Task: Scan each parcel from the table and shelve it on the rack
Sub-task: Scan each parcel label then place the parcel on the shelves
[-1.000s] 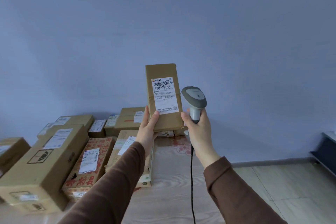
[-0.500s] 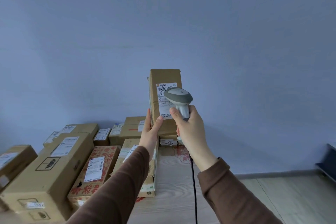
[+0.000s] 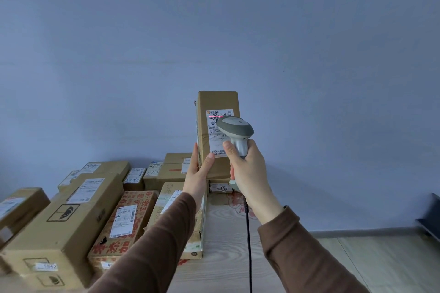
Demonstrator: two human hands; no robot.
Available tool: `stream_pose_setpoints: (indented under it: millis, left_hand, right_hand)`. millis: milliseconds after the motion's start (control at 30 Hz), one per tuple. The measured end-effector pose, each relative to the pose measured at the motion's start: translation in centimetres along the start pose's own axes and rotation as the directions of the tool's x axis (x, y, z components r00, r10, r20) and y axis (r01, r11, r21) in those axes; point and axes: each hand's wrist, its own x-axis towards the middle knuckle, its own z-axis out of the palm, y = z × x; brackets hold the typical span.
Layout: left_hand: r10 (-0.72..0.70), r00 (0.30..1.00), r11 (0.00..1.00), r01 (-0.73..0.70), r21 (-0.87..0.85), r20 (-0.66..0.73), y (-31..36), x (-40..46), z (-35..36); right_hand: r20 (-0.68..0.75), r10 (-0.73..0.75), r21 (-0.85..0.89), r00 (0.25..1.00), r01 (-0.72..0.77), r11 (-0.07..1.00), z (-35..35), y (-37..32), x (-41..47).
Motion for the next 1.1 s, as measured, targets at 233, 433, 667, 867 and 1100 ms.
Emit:
stream_pose_setpoints:
  millis: [233,433,667,867,1100]
  left_hand:
    - [-0.004,1.0,1.0,0.004,-0.008,-0.009,0.1,-0.4,-0.2]
    - [-0.015,0.996,0.999,0.012,-0.036,-0.083,1.8,-1.7,-1.6]
    - [0.013,0.972,1.0,-0.02,-0.025,-0.236,5.8,-4.3,-8.7]
    - [0.047,0.903,0.999,-0.051,0.003,-0.428,11.3,-11.1,-18.1]
    - [0.094,0.777,0.995,-0.082,0.048,-0.623,19.1,-25.9,-30.2]
  right_hand:
    - [0.02,-0.023,0.004,1.0,0.023,1.0,-0.1,0.1,-0.2]
    - [0.052,-0.053,0.103,0.997,0.047,0.994,0.5,-0.4,-0.7]
    - [0.134,-0.02,0.268,0.991,-0.017,0.963,5.5,-1.8,-1.1]
    - [0.346,-0.004,0.366,0.938,-0.13,0.921,14.9,-5.4,-5.4]
    - [0.606,-0.032,0.459,0.795,-0.317,0.83,26.9,-14.5,-18.0]
